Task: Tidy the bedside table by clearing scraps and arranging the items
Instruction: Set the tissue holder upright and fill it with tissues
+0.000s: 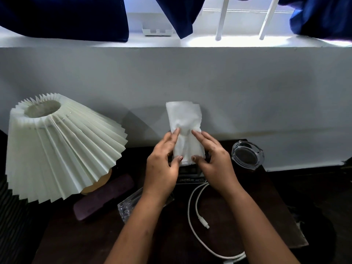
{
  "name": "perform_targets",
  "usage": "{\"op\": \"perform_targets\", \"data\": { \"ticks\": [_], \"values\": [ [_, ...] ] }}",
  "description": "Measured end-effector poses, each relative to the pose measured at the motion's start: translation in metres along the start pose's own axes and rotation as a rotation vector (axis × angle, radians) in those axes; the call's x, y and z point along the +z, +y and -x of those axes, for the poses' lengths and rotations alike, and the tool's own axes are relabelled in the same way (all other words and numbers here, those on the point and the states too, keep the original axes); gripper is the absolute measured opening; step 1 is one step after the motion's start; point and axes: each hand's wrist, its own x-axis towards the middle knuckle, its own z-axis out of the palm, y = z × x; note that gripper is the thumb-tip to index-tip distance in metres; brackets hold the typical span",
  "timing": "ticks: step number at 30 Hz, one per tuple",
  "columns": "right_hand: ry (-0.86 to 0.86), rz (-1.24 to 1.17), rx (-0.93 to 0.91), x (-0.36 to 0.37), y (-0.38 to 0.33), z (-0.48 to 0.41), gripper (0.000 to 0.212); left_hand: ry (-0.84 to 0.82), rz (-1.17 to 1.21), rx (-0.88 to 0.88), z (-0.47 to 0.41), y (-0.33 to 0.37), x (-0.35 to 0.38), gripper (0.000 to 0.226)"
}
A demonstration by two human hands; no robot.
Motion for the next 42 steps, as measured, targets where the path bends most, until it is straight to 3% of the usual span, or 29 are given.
{"op": "perform_targets", "data": {
  "ticks": [6, 9, 12, 17, 19, 22, 28, 36, 42],
  "values": [
    [-0.085, -0.150, 0.040, 0.004, -0.001, -0.002, 0.074, -0.107, 0.183, -0.176, -0.005, -0.009, -0.006, 0.090],
    [-0.150, -0.138, 0.039, 0.006, 0.002, -0.002, 0.078, -0.168, 0.105, -0.125, -0.003, -0.011, -0.007, 0.093],
    [-0.067, -0.007, -0.055, 0.011, -0.001, 0.000, 0.080, -0.159, -0.099, 0.030, 0.001, -0.004, -0.006, 0.101],
    [0.194, 0.256, -0.193, 0.019, -0.004, 0.002, 0.084, -0.125, -0.149, 0.095, 0.004, 0.004, -0.009, 0.110],
    [0.269, 0.251, -0.194, 0.021, -0.002, 0.002, 0.083, -0.141, -0.153, 0.119, 0.004, 0.003, -0.008, 0.110],
    [0.231, 0.187, -0.194, 0.022, 0.004, 0.000, 0.076, -0.166, -0.213, 0.150, 0.004, 0.000, -0.006, 0.110],
    [0.153, 0.364, -0.187, 0.028, 0.017, 0.002, 0.038, -0.283, -0.234, 0.084, 0.000, -0.012, -0.003, 0.087],
    [0.016, 0.377, -0.056, 0.032, 0.025, -0.003, 0.059, -0.266, -0.253, 0.001, 0.000, -0.018, 0.000, 0.064],
    [0.004, 0.415, 0.008, 0.031, 0.026, -0.002, 0.056, -0.225, -0.327, -0.052, 0.000, -0.016, -0.003, 0.049]
  ]
}}
